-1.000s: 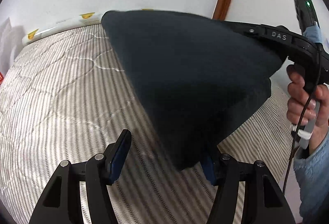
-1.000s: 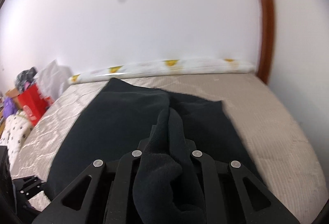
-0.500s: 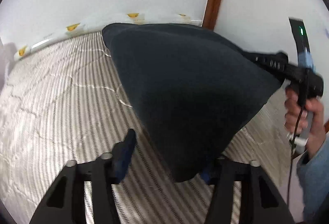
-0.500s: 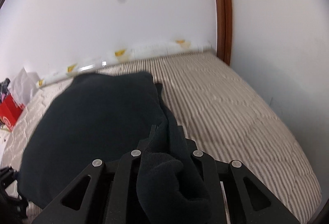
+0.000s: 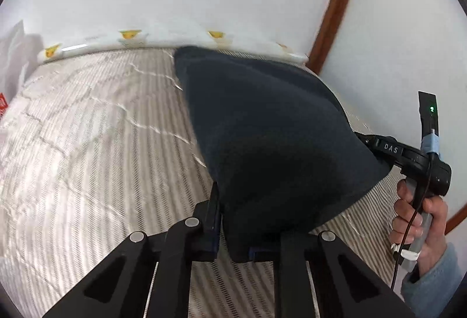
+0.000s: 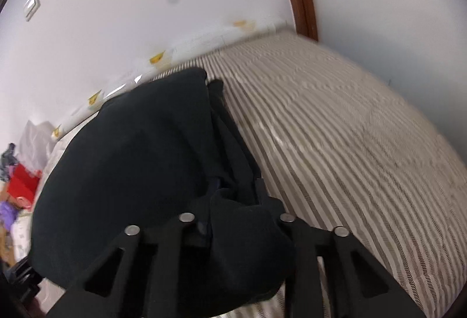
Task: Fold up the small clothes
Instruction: 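Fold the gripped bundle edge over the bundle with the right tool, then open the right tool and release the folded edge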
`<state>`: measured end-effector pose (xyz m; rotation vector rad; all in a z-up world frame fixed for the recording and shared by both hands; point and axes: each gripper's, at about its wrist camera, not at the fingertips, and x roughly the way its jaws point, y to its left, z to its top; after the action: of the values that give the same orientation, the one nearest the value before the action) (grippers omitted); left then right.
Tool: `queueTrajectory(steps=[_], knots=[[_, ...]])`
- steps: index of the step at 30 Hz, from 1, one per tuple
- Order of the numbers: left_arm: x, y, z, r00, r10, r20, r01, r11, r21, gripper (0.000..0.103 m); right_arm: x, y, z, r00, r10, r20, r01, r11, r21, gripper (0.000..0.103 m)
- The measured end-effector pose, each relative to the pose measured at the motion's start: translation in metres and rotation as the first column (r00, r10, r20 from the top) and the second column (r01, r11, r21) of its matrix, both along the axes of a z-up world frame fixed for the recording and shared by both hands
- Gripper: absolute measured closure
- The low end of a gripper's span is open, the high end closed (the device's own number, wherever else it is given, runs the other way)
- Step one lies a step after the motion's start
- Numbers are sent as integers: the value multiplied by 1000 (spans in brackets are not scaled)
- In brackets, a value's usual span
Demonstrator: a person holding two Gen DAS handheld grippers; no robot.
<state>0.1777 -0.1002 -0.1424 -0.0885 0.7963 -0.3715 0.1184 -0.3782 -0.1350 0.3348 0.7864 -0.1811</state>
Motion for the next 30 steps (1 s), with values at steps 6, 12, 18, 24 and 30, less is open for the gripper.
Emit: queueTrajectory(steps=[6, 12, 18, 24, 30], knots=[[29, 59, 5, 992, 127, -19, -128, 991, -40, 92, 37, 55, 7, 997, 70, 19, -71, 997, 21, 84], [29, 117, 5, 976, 219, -9, -219, 976, -21, 92, 73, 115, 12, 983, 184, 27, -184, 983, 19, 84], [18, 129, -11, 971, 236, -42, -237, 972, -9, 92, 56, 127, 18, 957, 286, 54, -285, 958, -19, 84], [-9, 104, -14, 983, 185, -2, -184, 978, 96, 92, 30, 94, 13, 962, 264, 74, -266, 964, 16, 88], [-11, 103, -10, 979, 199, -49, -193, 974, 118, 90, 16, 91, 25, 959, 274, 74, -275, 961, 8, 85]])
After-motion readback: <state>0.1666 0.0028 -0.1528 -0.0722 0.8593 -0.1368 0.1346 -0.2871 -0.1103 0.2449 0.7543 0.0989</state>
